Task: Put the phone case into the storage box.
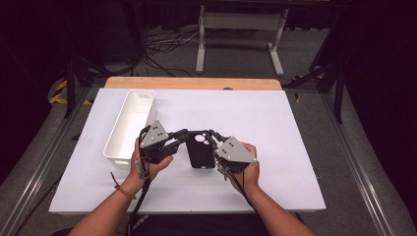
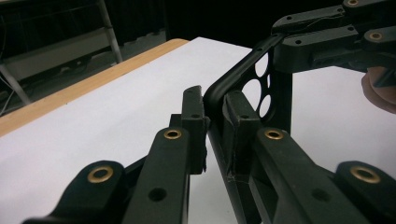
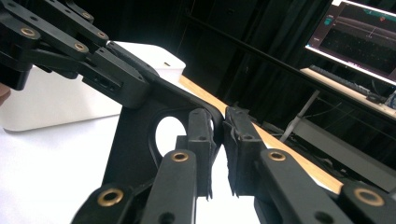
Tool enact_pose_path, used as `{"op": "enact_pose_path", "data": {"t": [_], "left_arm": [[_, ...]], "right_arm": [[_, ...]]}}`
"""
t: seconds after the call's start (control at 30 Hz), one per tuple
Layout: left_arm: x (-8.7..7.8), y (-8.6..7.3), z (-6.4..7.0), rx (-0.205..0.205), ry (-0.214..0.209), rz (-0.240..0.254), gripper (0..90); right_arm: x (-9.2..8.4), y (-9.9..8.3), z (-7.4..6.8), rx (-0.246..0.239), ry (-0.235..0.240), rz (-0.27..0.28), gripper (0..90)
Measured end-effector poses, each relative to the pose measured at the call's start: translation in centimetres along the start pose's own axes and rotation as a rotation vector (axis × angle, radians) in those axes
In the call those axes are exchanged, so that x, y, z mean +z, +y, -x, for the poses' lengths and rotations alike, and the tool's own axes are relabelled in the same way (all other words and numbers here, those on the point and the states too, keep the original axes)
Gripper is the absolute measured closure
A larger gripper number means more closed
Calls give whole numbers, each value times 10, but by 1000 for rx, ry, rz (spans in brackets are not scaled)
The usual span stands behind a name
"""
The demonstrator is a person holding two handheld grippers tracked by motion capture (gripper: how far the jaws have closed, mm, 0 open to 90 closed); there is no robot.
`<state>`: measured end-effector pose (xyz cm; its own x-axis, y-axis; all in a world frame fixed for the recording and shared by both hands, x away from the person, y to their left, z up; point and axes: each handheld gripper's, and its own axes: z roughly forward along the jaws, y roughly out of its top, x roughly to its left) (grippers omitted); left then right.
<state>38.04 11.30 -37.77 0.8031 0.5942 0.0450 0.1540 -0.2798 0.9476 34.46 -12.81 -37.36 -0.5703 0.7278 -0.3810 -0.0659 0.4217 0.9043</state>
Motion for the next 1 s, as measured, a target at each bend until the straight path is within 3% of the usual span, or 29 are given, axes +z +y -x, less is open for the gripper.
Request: {"op": "enact_pose_path", "data": {"t": [0.17, 0.33, 0.6, 1.0], "left_arm": [[-7, 4, 0, 53, 12, 14, 813], [-11, 6, -1, 68, 20, 21, 815], [-16, 8, -5, 62, 30, 16, 815], [-25, 12, -13, 63, 65, 28, 815]], "right_arm": [[-3, 2, 1, 15, 21, 16, 812], [-3, 4, 4, 53, 51, 34, 791], [-5, 4, 10, 99, 83, 28, 685], [-4, -1, 24, 123, 112, -19, 506]]}}
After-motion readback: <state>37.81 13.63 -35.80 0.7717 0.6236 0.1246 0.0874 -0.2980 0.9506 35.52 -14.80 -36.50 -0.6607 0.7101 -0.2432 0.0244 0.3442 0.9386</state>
